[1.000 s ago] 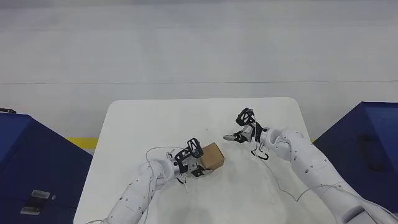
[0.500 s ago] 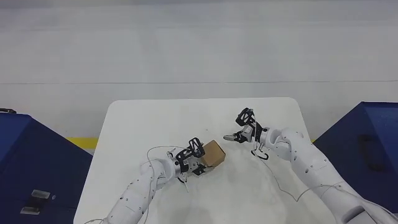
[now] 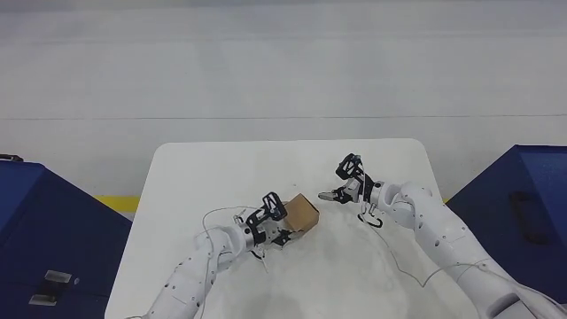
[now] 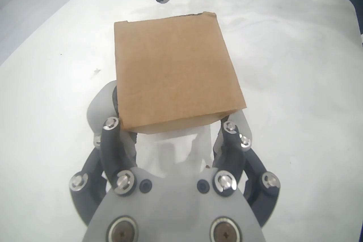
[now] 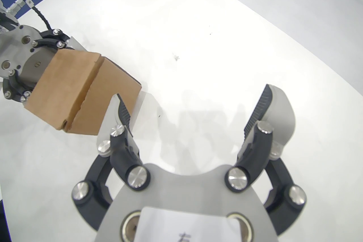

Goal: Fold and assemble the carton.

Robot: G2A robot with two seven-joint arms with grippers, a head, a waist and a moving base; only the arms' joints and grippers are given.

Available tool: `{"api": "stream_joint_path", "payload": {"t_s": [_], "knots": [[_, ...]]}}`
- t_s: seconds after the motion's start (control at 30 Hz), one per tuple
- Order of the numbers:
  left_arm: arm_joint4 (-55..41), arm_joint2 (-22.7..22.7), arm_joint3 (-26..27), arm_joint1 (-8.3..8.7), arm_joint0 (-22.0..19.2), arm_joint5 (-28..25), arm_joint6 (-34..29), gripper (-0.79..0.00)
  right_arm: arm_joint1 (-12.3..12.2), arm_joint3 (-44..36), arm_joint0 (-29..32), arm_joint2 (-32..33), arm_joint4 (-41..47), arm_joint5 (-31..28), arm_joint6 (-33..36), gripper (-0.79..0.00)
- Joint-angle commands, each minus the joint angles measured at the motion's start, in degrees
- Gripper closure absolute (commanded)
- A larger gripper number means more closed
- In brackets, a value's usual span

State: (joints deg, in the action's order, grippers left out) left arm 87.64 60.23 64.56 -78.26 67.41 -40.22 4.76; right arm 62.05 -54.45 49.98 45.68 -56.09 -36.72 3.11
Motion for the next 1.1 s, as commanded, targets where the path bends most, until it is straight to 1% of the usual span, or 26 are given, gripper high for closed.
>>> {"api": "stream_joint_path", "payload": {"t_s": [0.0,0.07,0.1,0.13,0.2,0.33,0.37,0.43,0.53,0.6,0.67,0.77,0.9,0.97,1.0,1.03,1.07], "knots": [[-4.1,1.1,0.8,0.19,0.6,-2.4,-0.7,-0.225,0.0,0.0,0.0,0.0,0.0,0.0,0.0,-0.785],[-11.4,2.4,0.9,0.32,1.0,-7.0,-3.2,-0.111,0.0,0.0,0.0,0.0,0.0,0.0,0.0,-0.785],[-16.1,3.0,0.6,0.35,1.0,-9.8,-5.1,-0.018,0.0,0.0,0.0,0.0,0.0,0.0,0.0,-0.785],[-21.6,3.4,-0.5,0.37,0.8,-12.8,-7.8,0.000,0.0,0.0,0.0,0.0,0.0,0.0,0.0,-0.785],[-31.8,3.2,-2.4,0.40,-0.8,-17.7,-15.6,0.000,0.0,0.0,0.0,0.0,0.0,0.0,0.0,-0.785],[-51.4,1.2,-3.2,0.71,-2.7,-17.6,-31.0,0.000,0.0,0.0,0.0,0.0,0.0,0.0,0.0,-0.785],[-56.6,0.8,-3.7,0.84,-3.2,-16.3,-35.0,0.000,0.0,0.0,0.0,0.0,0.0,0.0,0.0,-0.785],[-67.7,-0.9,-4.1,1.05,-4.2,-15.7,-43.3,0.000,0.0,0.0,0.0,0.0,0.0,0.0,0.0,-0.785],[-83.6,-2.6,-6.0,1.36,-6.7,-9.6,-56.0,0.000,0.0,0.0,0.0,0.0,0.0,0.0,0.0,-0.785],[-90.8,-3.2,-7.6,1.52,-8.8,-5.8,-63.0,0.000,0.0,0.0,0.0,0.0,0.0,0.0,0.0,-0.785],[-92.3,-3.9,-9.8,1.69,-10.9,-2.3,-66.5,0.000,0.0,0.0,0.0,0.0,0.0,0.0,0.0,-0.785],[-91.0,-5.6,-13.5,1.41,-13.3,1.3,-68.4,0.000,0.0,0.0,0.0,0.0,0.0,0.0,0.0,-0.785],[-88.4,-8.7,-18.2,0.53,-15.8,3.4,-68.4,0.000,0.0,0.0,0.0,0.0,0.0,0.0,0.0,-0.785],[-88.9,-9.4,-20.4,0.09,-16.8,3.2,-67.7,0.000,0.0,0.0,0.0,0.0,0.0,0.0,0.0,-0.785],[-89.1,-9.6,-21.4,-0.05,-17.2,2.9,-67.5,-0.086,0.0,0.0,0.0,0.0,0.0,0.0,0.0,-0.785],[-89.2,-9.7,-22.4,-0.14,-17.6,2.8,-67.2,-0.363,0.0,0.0,0.0,0.0,0.0,0.0,0.0,-0.785],[-89.3,-9.8,-23.2,-0.19,-18.0,2.6,-66.8,-0.785,0.0,0.0,0.0,0.0,0.0,0.0,0.0,-0.785]]}}
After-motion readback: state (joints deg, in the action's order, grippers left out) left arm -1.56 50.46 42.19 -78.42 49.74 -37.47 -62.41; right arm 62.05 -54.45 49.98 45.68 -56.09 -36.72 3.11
